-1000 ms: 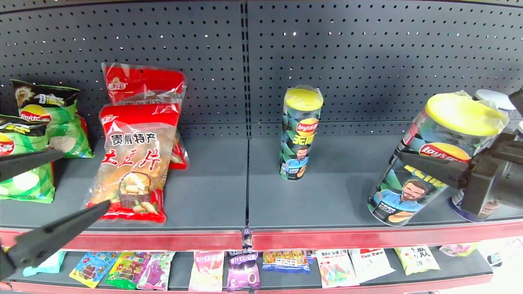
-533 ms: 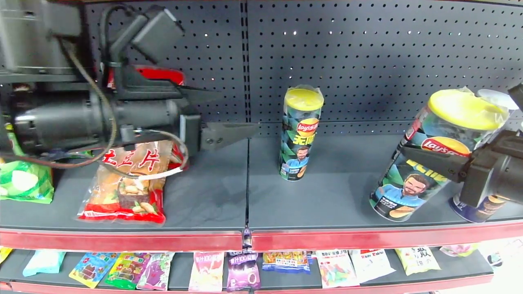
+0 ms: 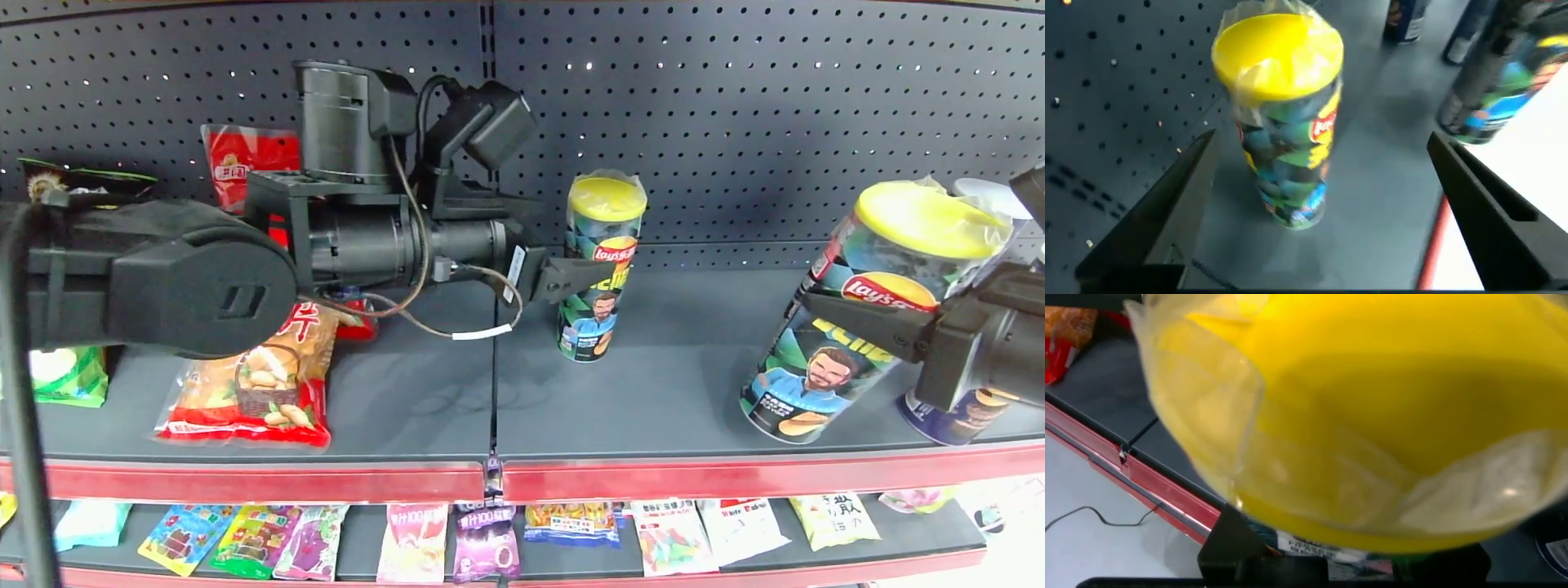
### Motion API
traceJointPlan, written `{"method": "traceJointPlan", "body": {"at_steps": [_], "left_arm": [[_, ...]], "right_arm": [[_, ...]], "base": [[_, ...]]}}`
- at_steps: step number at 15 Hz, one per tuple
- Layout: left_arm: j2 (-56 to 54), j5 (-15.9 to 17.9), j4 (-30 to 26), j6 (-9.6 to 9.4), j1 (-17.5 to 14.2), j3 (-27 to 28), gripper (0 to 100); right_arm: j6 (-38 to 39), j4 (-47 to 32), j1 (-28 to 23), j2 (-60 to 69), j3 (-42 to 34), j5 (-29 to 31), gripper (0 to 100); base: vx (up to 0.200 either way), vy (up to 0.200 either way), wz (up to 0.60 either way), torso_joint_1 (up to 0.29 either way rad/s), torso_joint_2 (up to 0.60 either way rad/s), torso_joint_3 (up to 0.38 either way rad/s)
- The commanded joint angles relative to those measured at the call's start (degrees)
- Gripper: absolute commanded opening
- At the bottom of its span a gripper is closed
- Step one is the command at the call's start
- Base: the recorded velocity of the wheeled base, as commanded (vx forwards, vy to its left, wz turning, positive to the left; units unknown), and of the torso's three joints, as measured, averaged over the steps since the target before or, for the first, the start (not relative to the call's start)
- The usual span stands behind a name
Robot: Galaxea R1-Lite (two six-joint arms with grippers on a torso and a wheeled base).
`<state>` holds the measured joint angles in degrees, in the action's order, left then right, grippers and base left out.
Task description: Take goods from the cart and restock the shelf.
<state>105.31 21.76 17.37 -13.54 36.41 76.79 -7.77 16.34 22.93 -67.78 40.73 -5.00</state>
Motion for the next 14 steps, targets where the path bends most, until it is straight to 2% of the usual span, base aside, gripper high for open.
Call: {"method": "traceJointPlan", "body": {"at_steps": [1, 6, 11, 14], "left_arm": [[3.6, -0.1, 0.0, -1.57, 0.1, 2.5, 100], [8.2, -1.2, 1.3, -2.98, 0.2, 7.8, 100], [11.2, -2.1, 1.4, -3.07, 0.8, 9.7, 100], [14.6, -3.7, 2.1, -2.98, 1.0, 13.5, 100]], "right_arm": [[0.1, 0.0, 0.0, -0.1, -0.1, 0.0, 0], [0.3, -0.1, -0.4, -0.1, -0.1, 0.0, 0], [0.6, -0.1, -0.9, -0.1, 0.0, 0.0, 0], [0.6, -0.1, -1.3, 0.0, -0.1, 0.0, 0]], "base": [[0.000, 0.000, 0.00, 0.000, 0.00, 0.000], [0.000, 0.000, 0.00, 0.000, 0.00, 0.000], [0.000, 0.000, 0.00, 0.000, 0.00, 0.000], [0.000, 0.000, 0.00, 0.000, 0.00, 0.000]]}}
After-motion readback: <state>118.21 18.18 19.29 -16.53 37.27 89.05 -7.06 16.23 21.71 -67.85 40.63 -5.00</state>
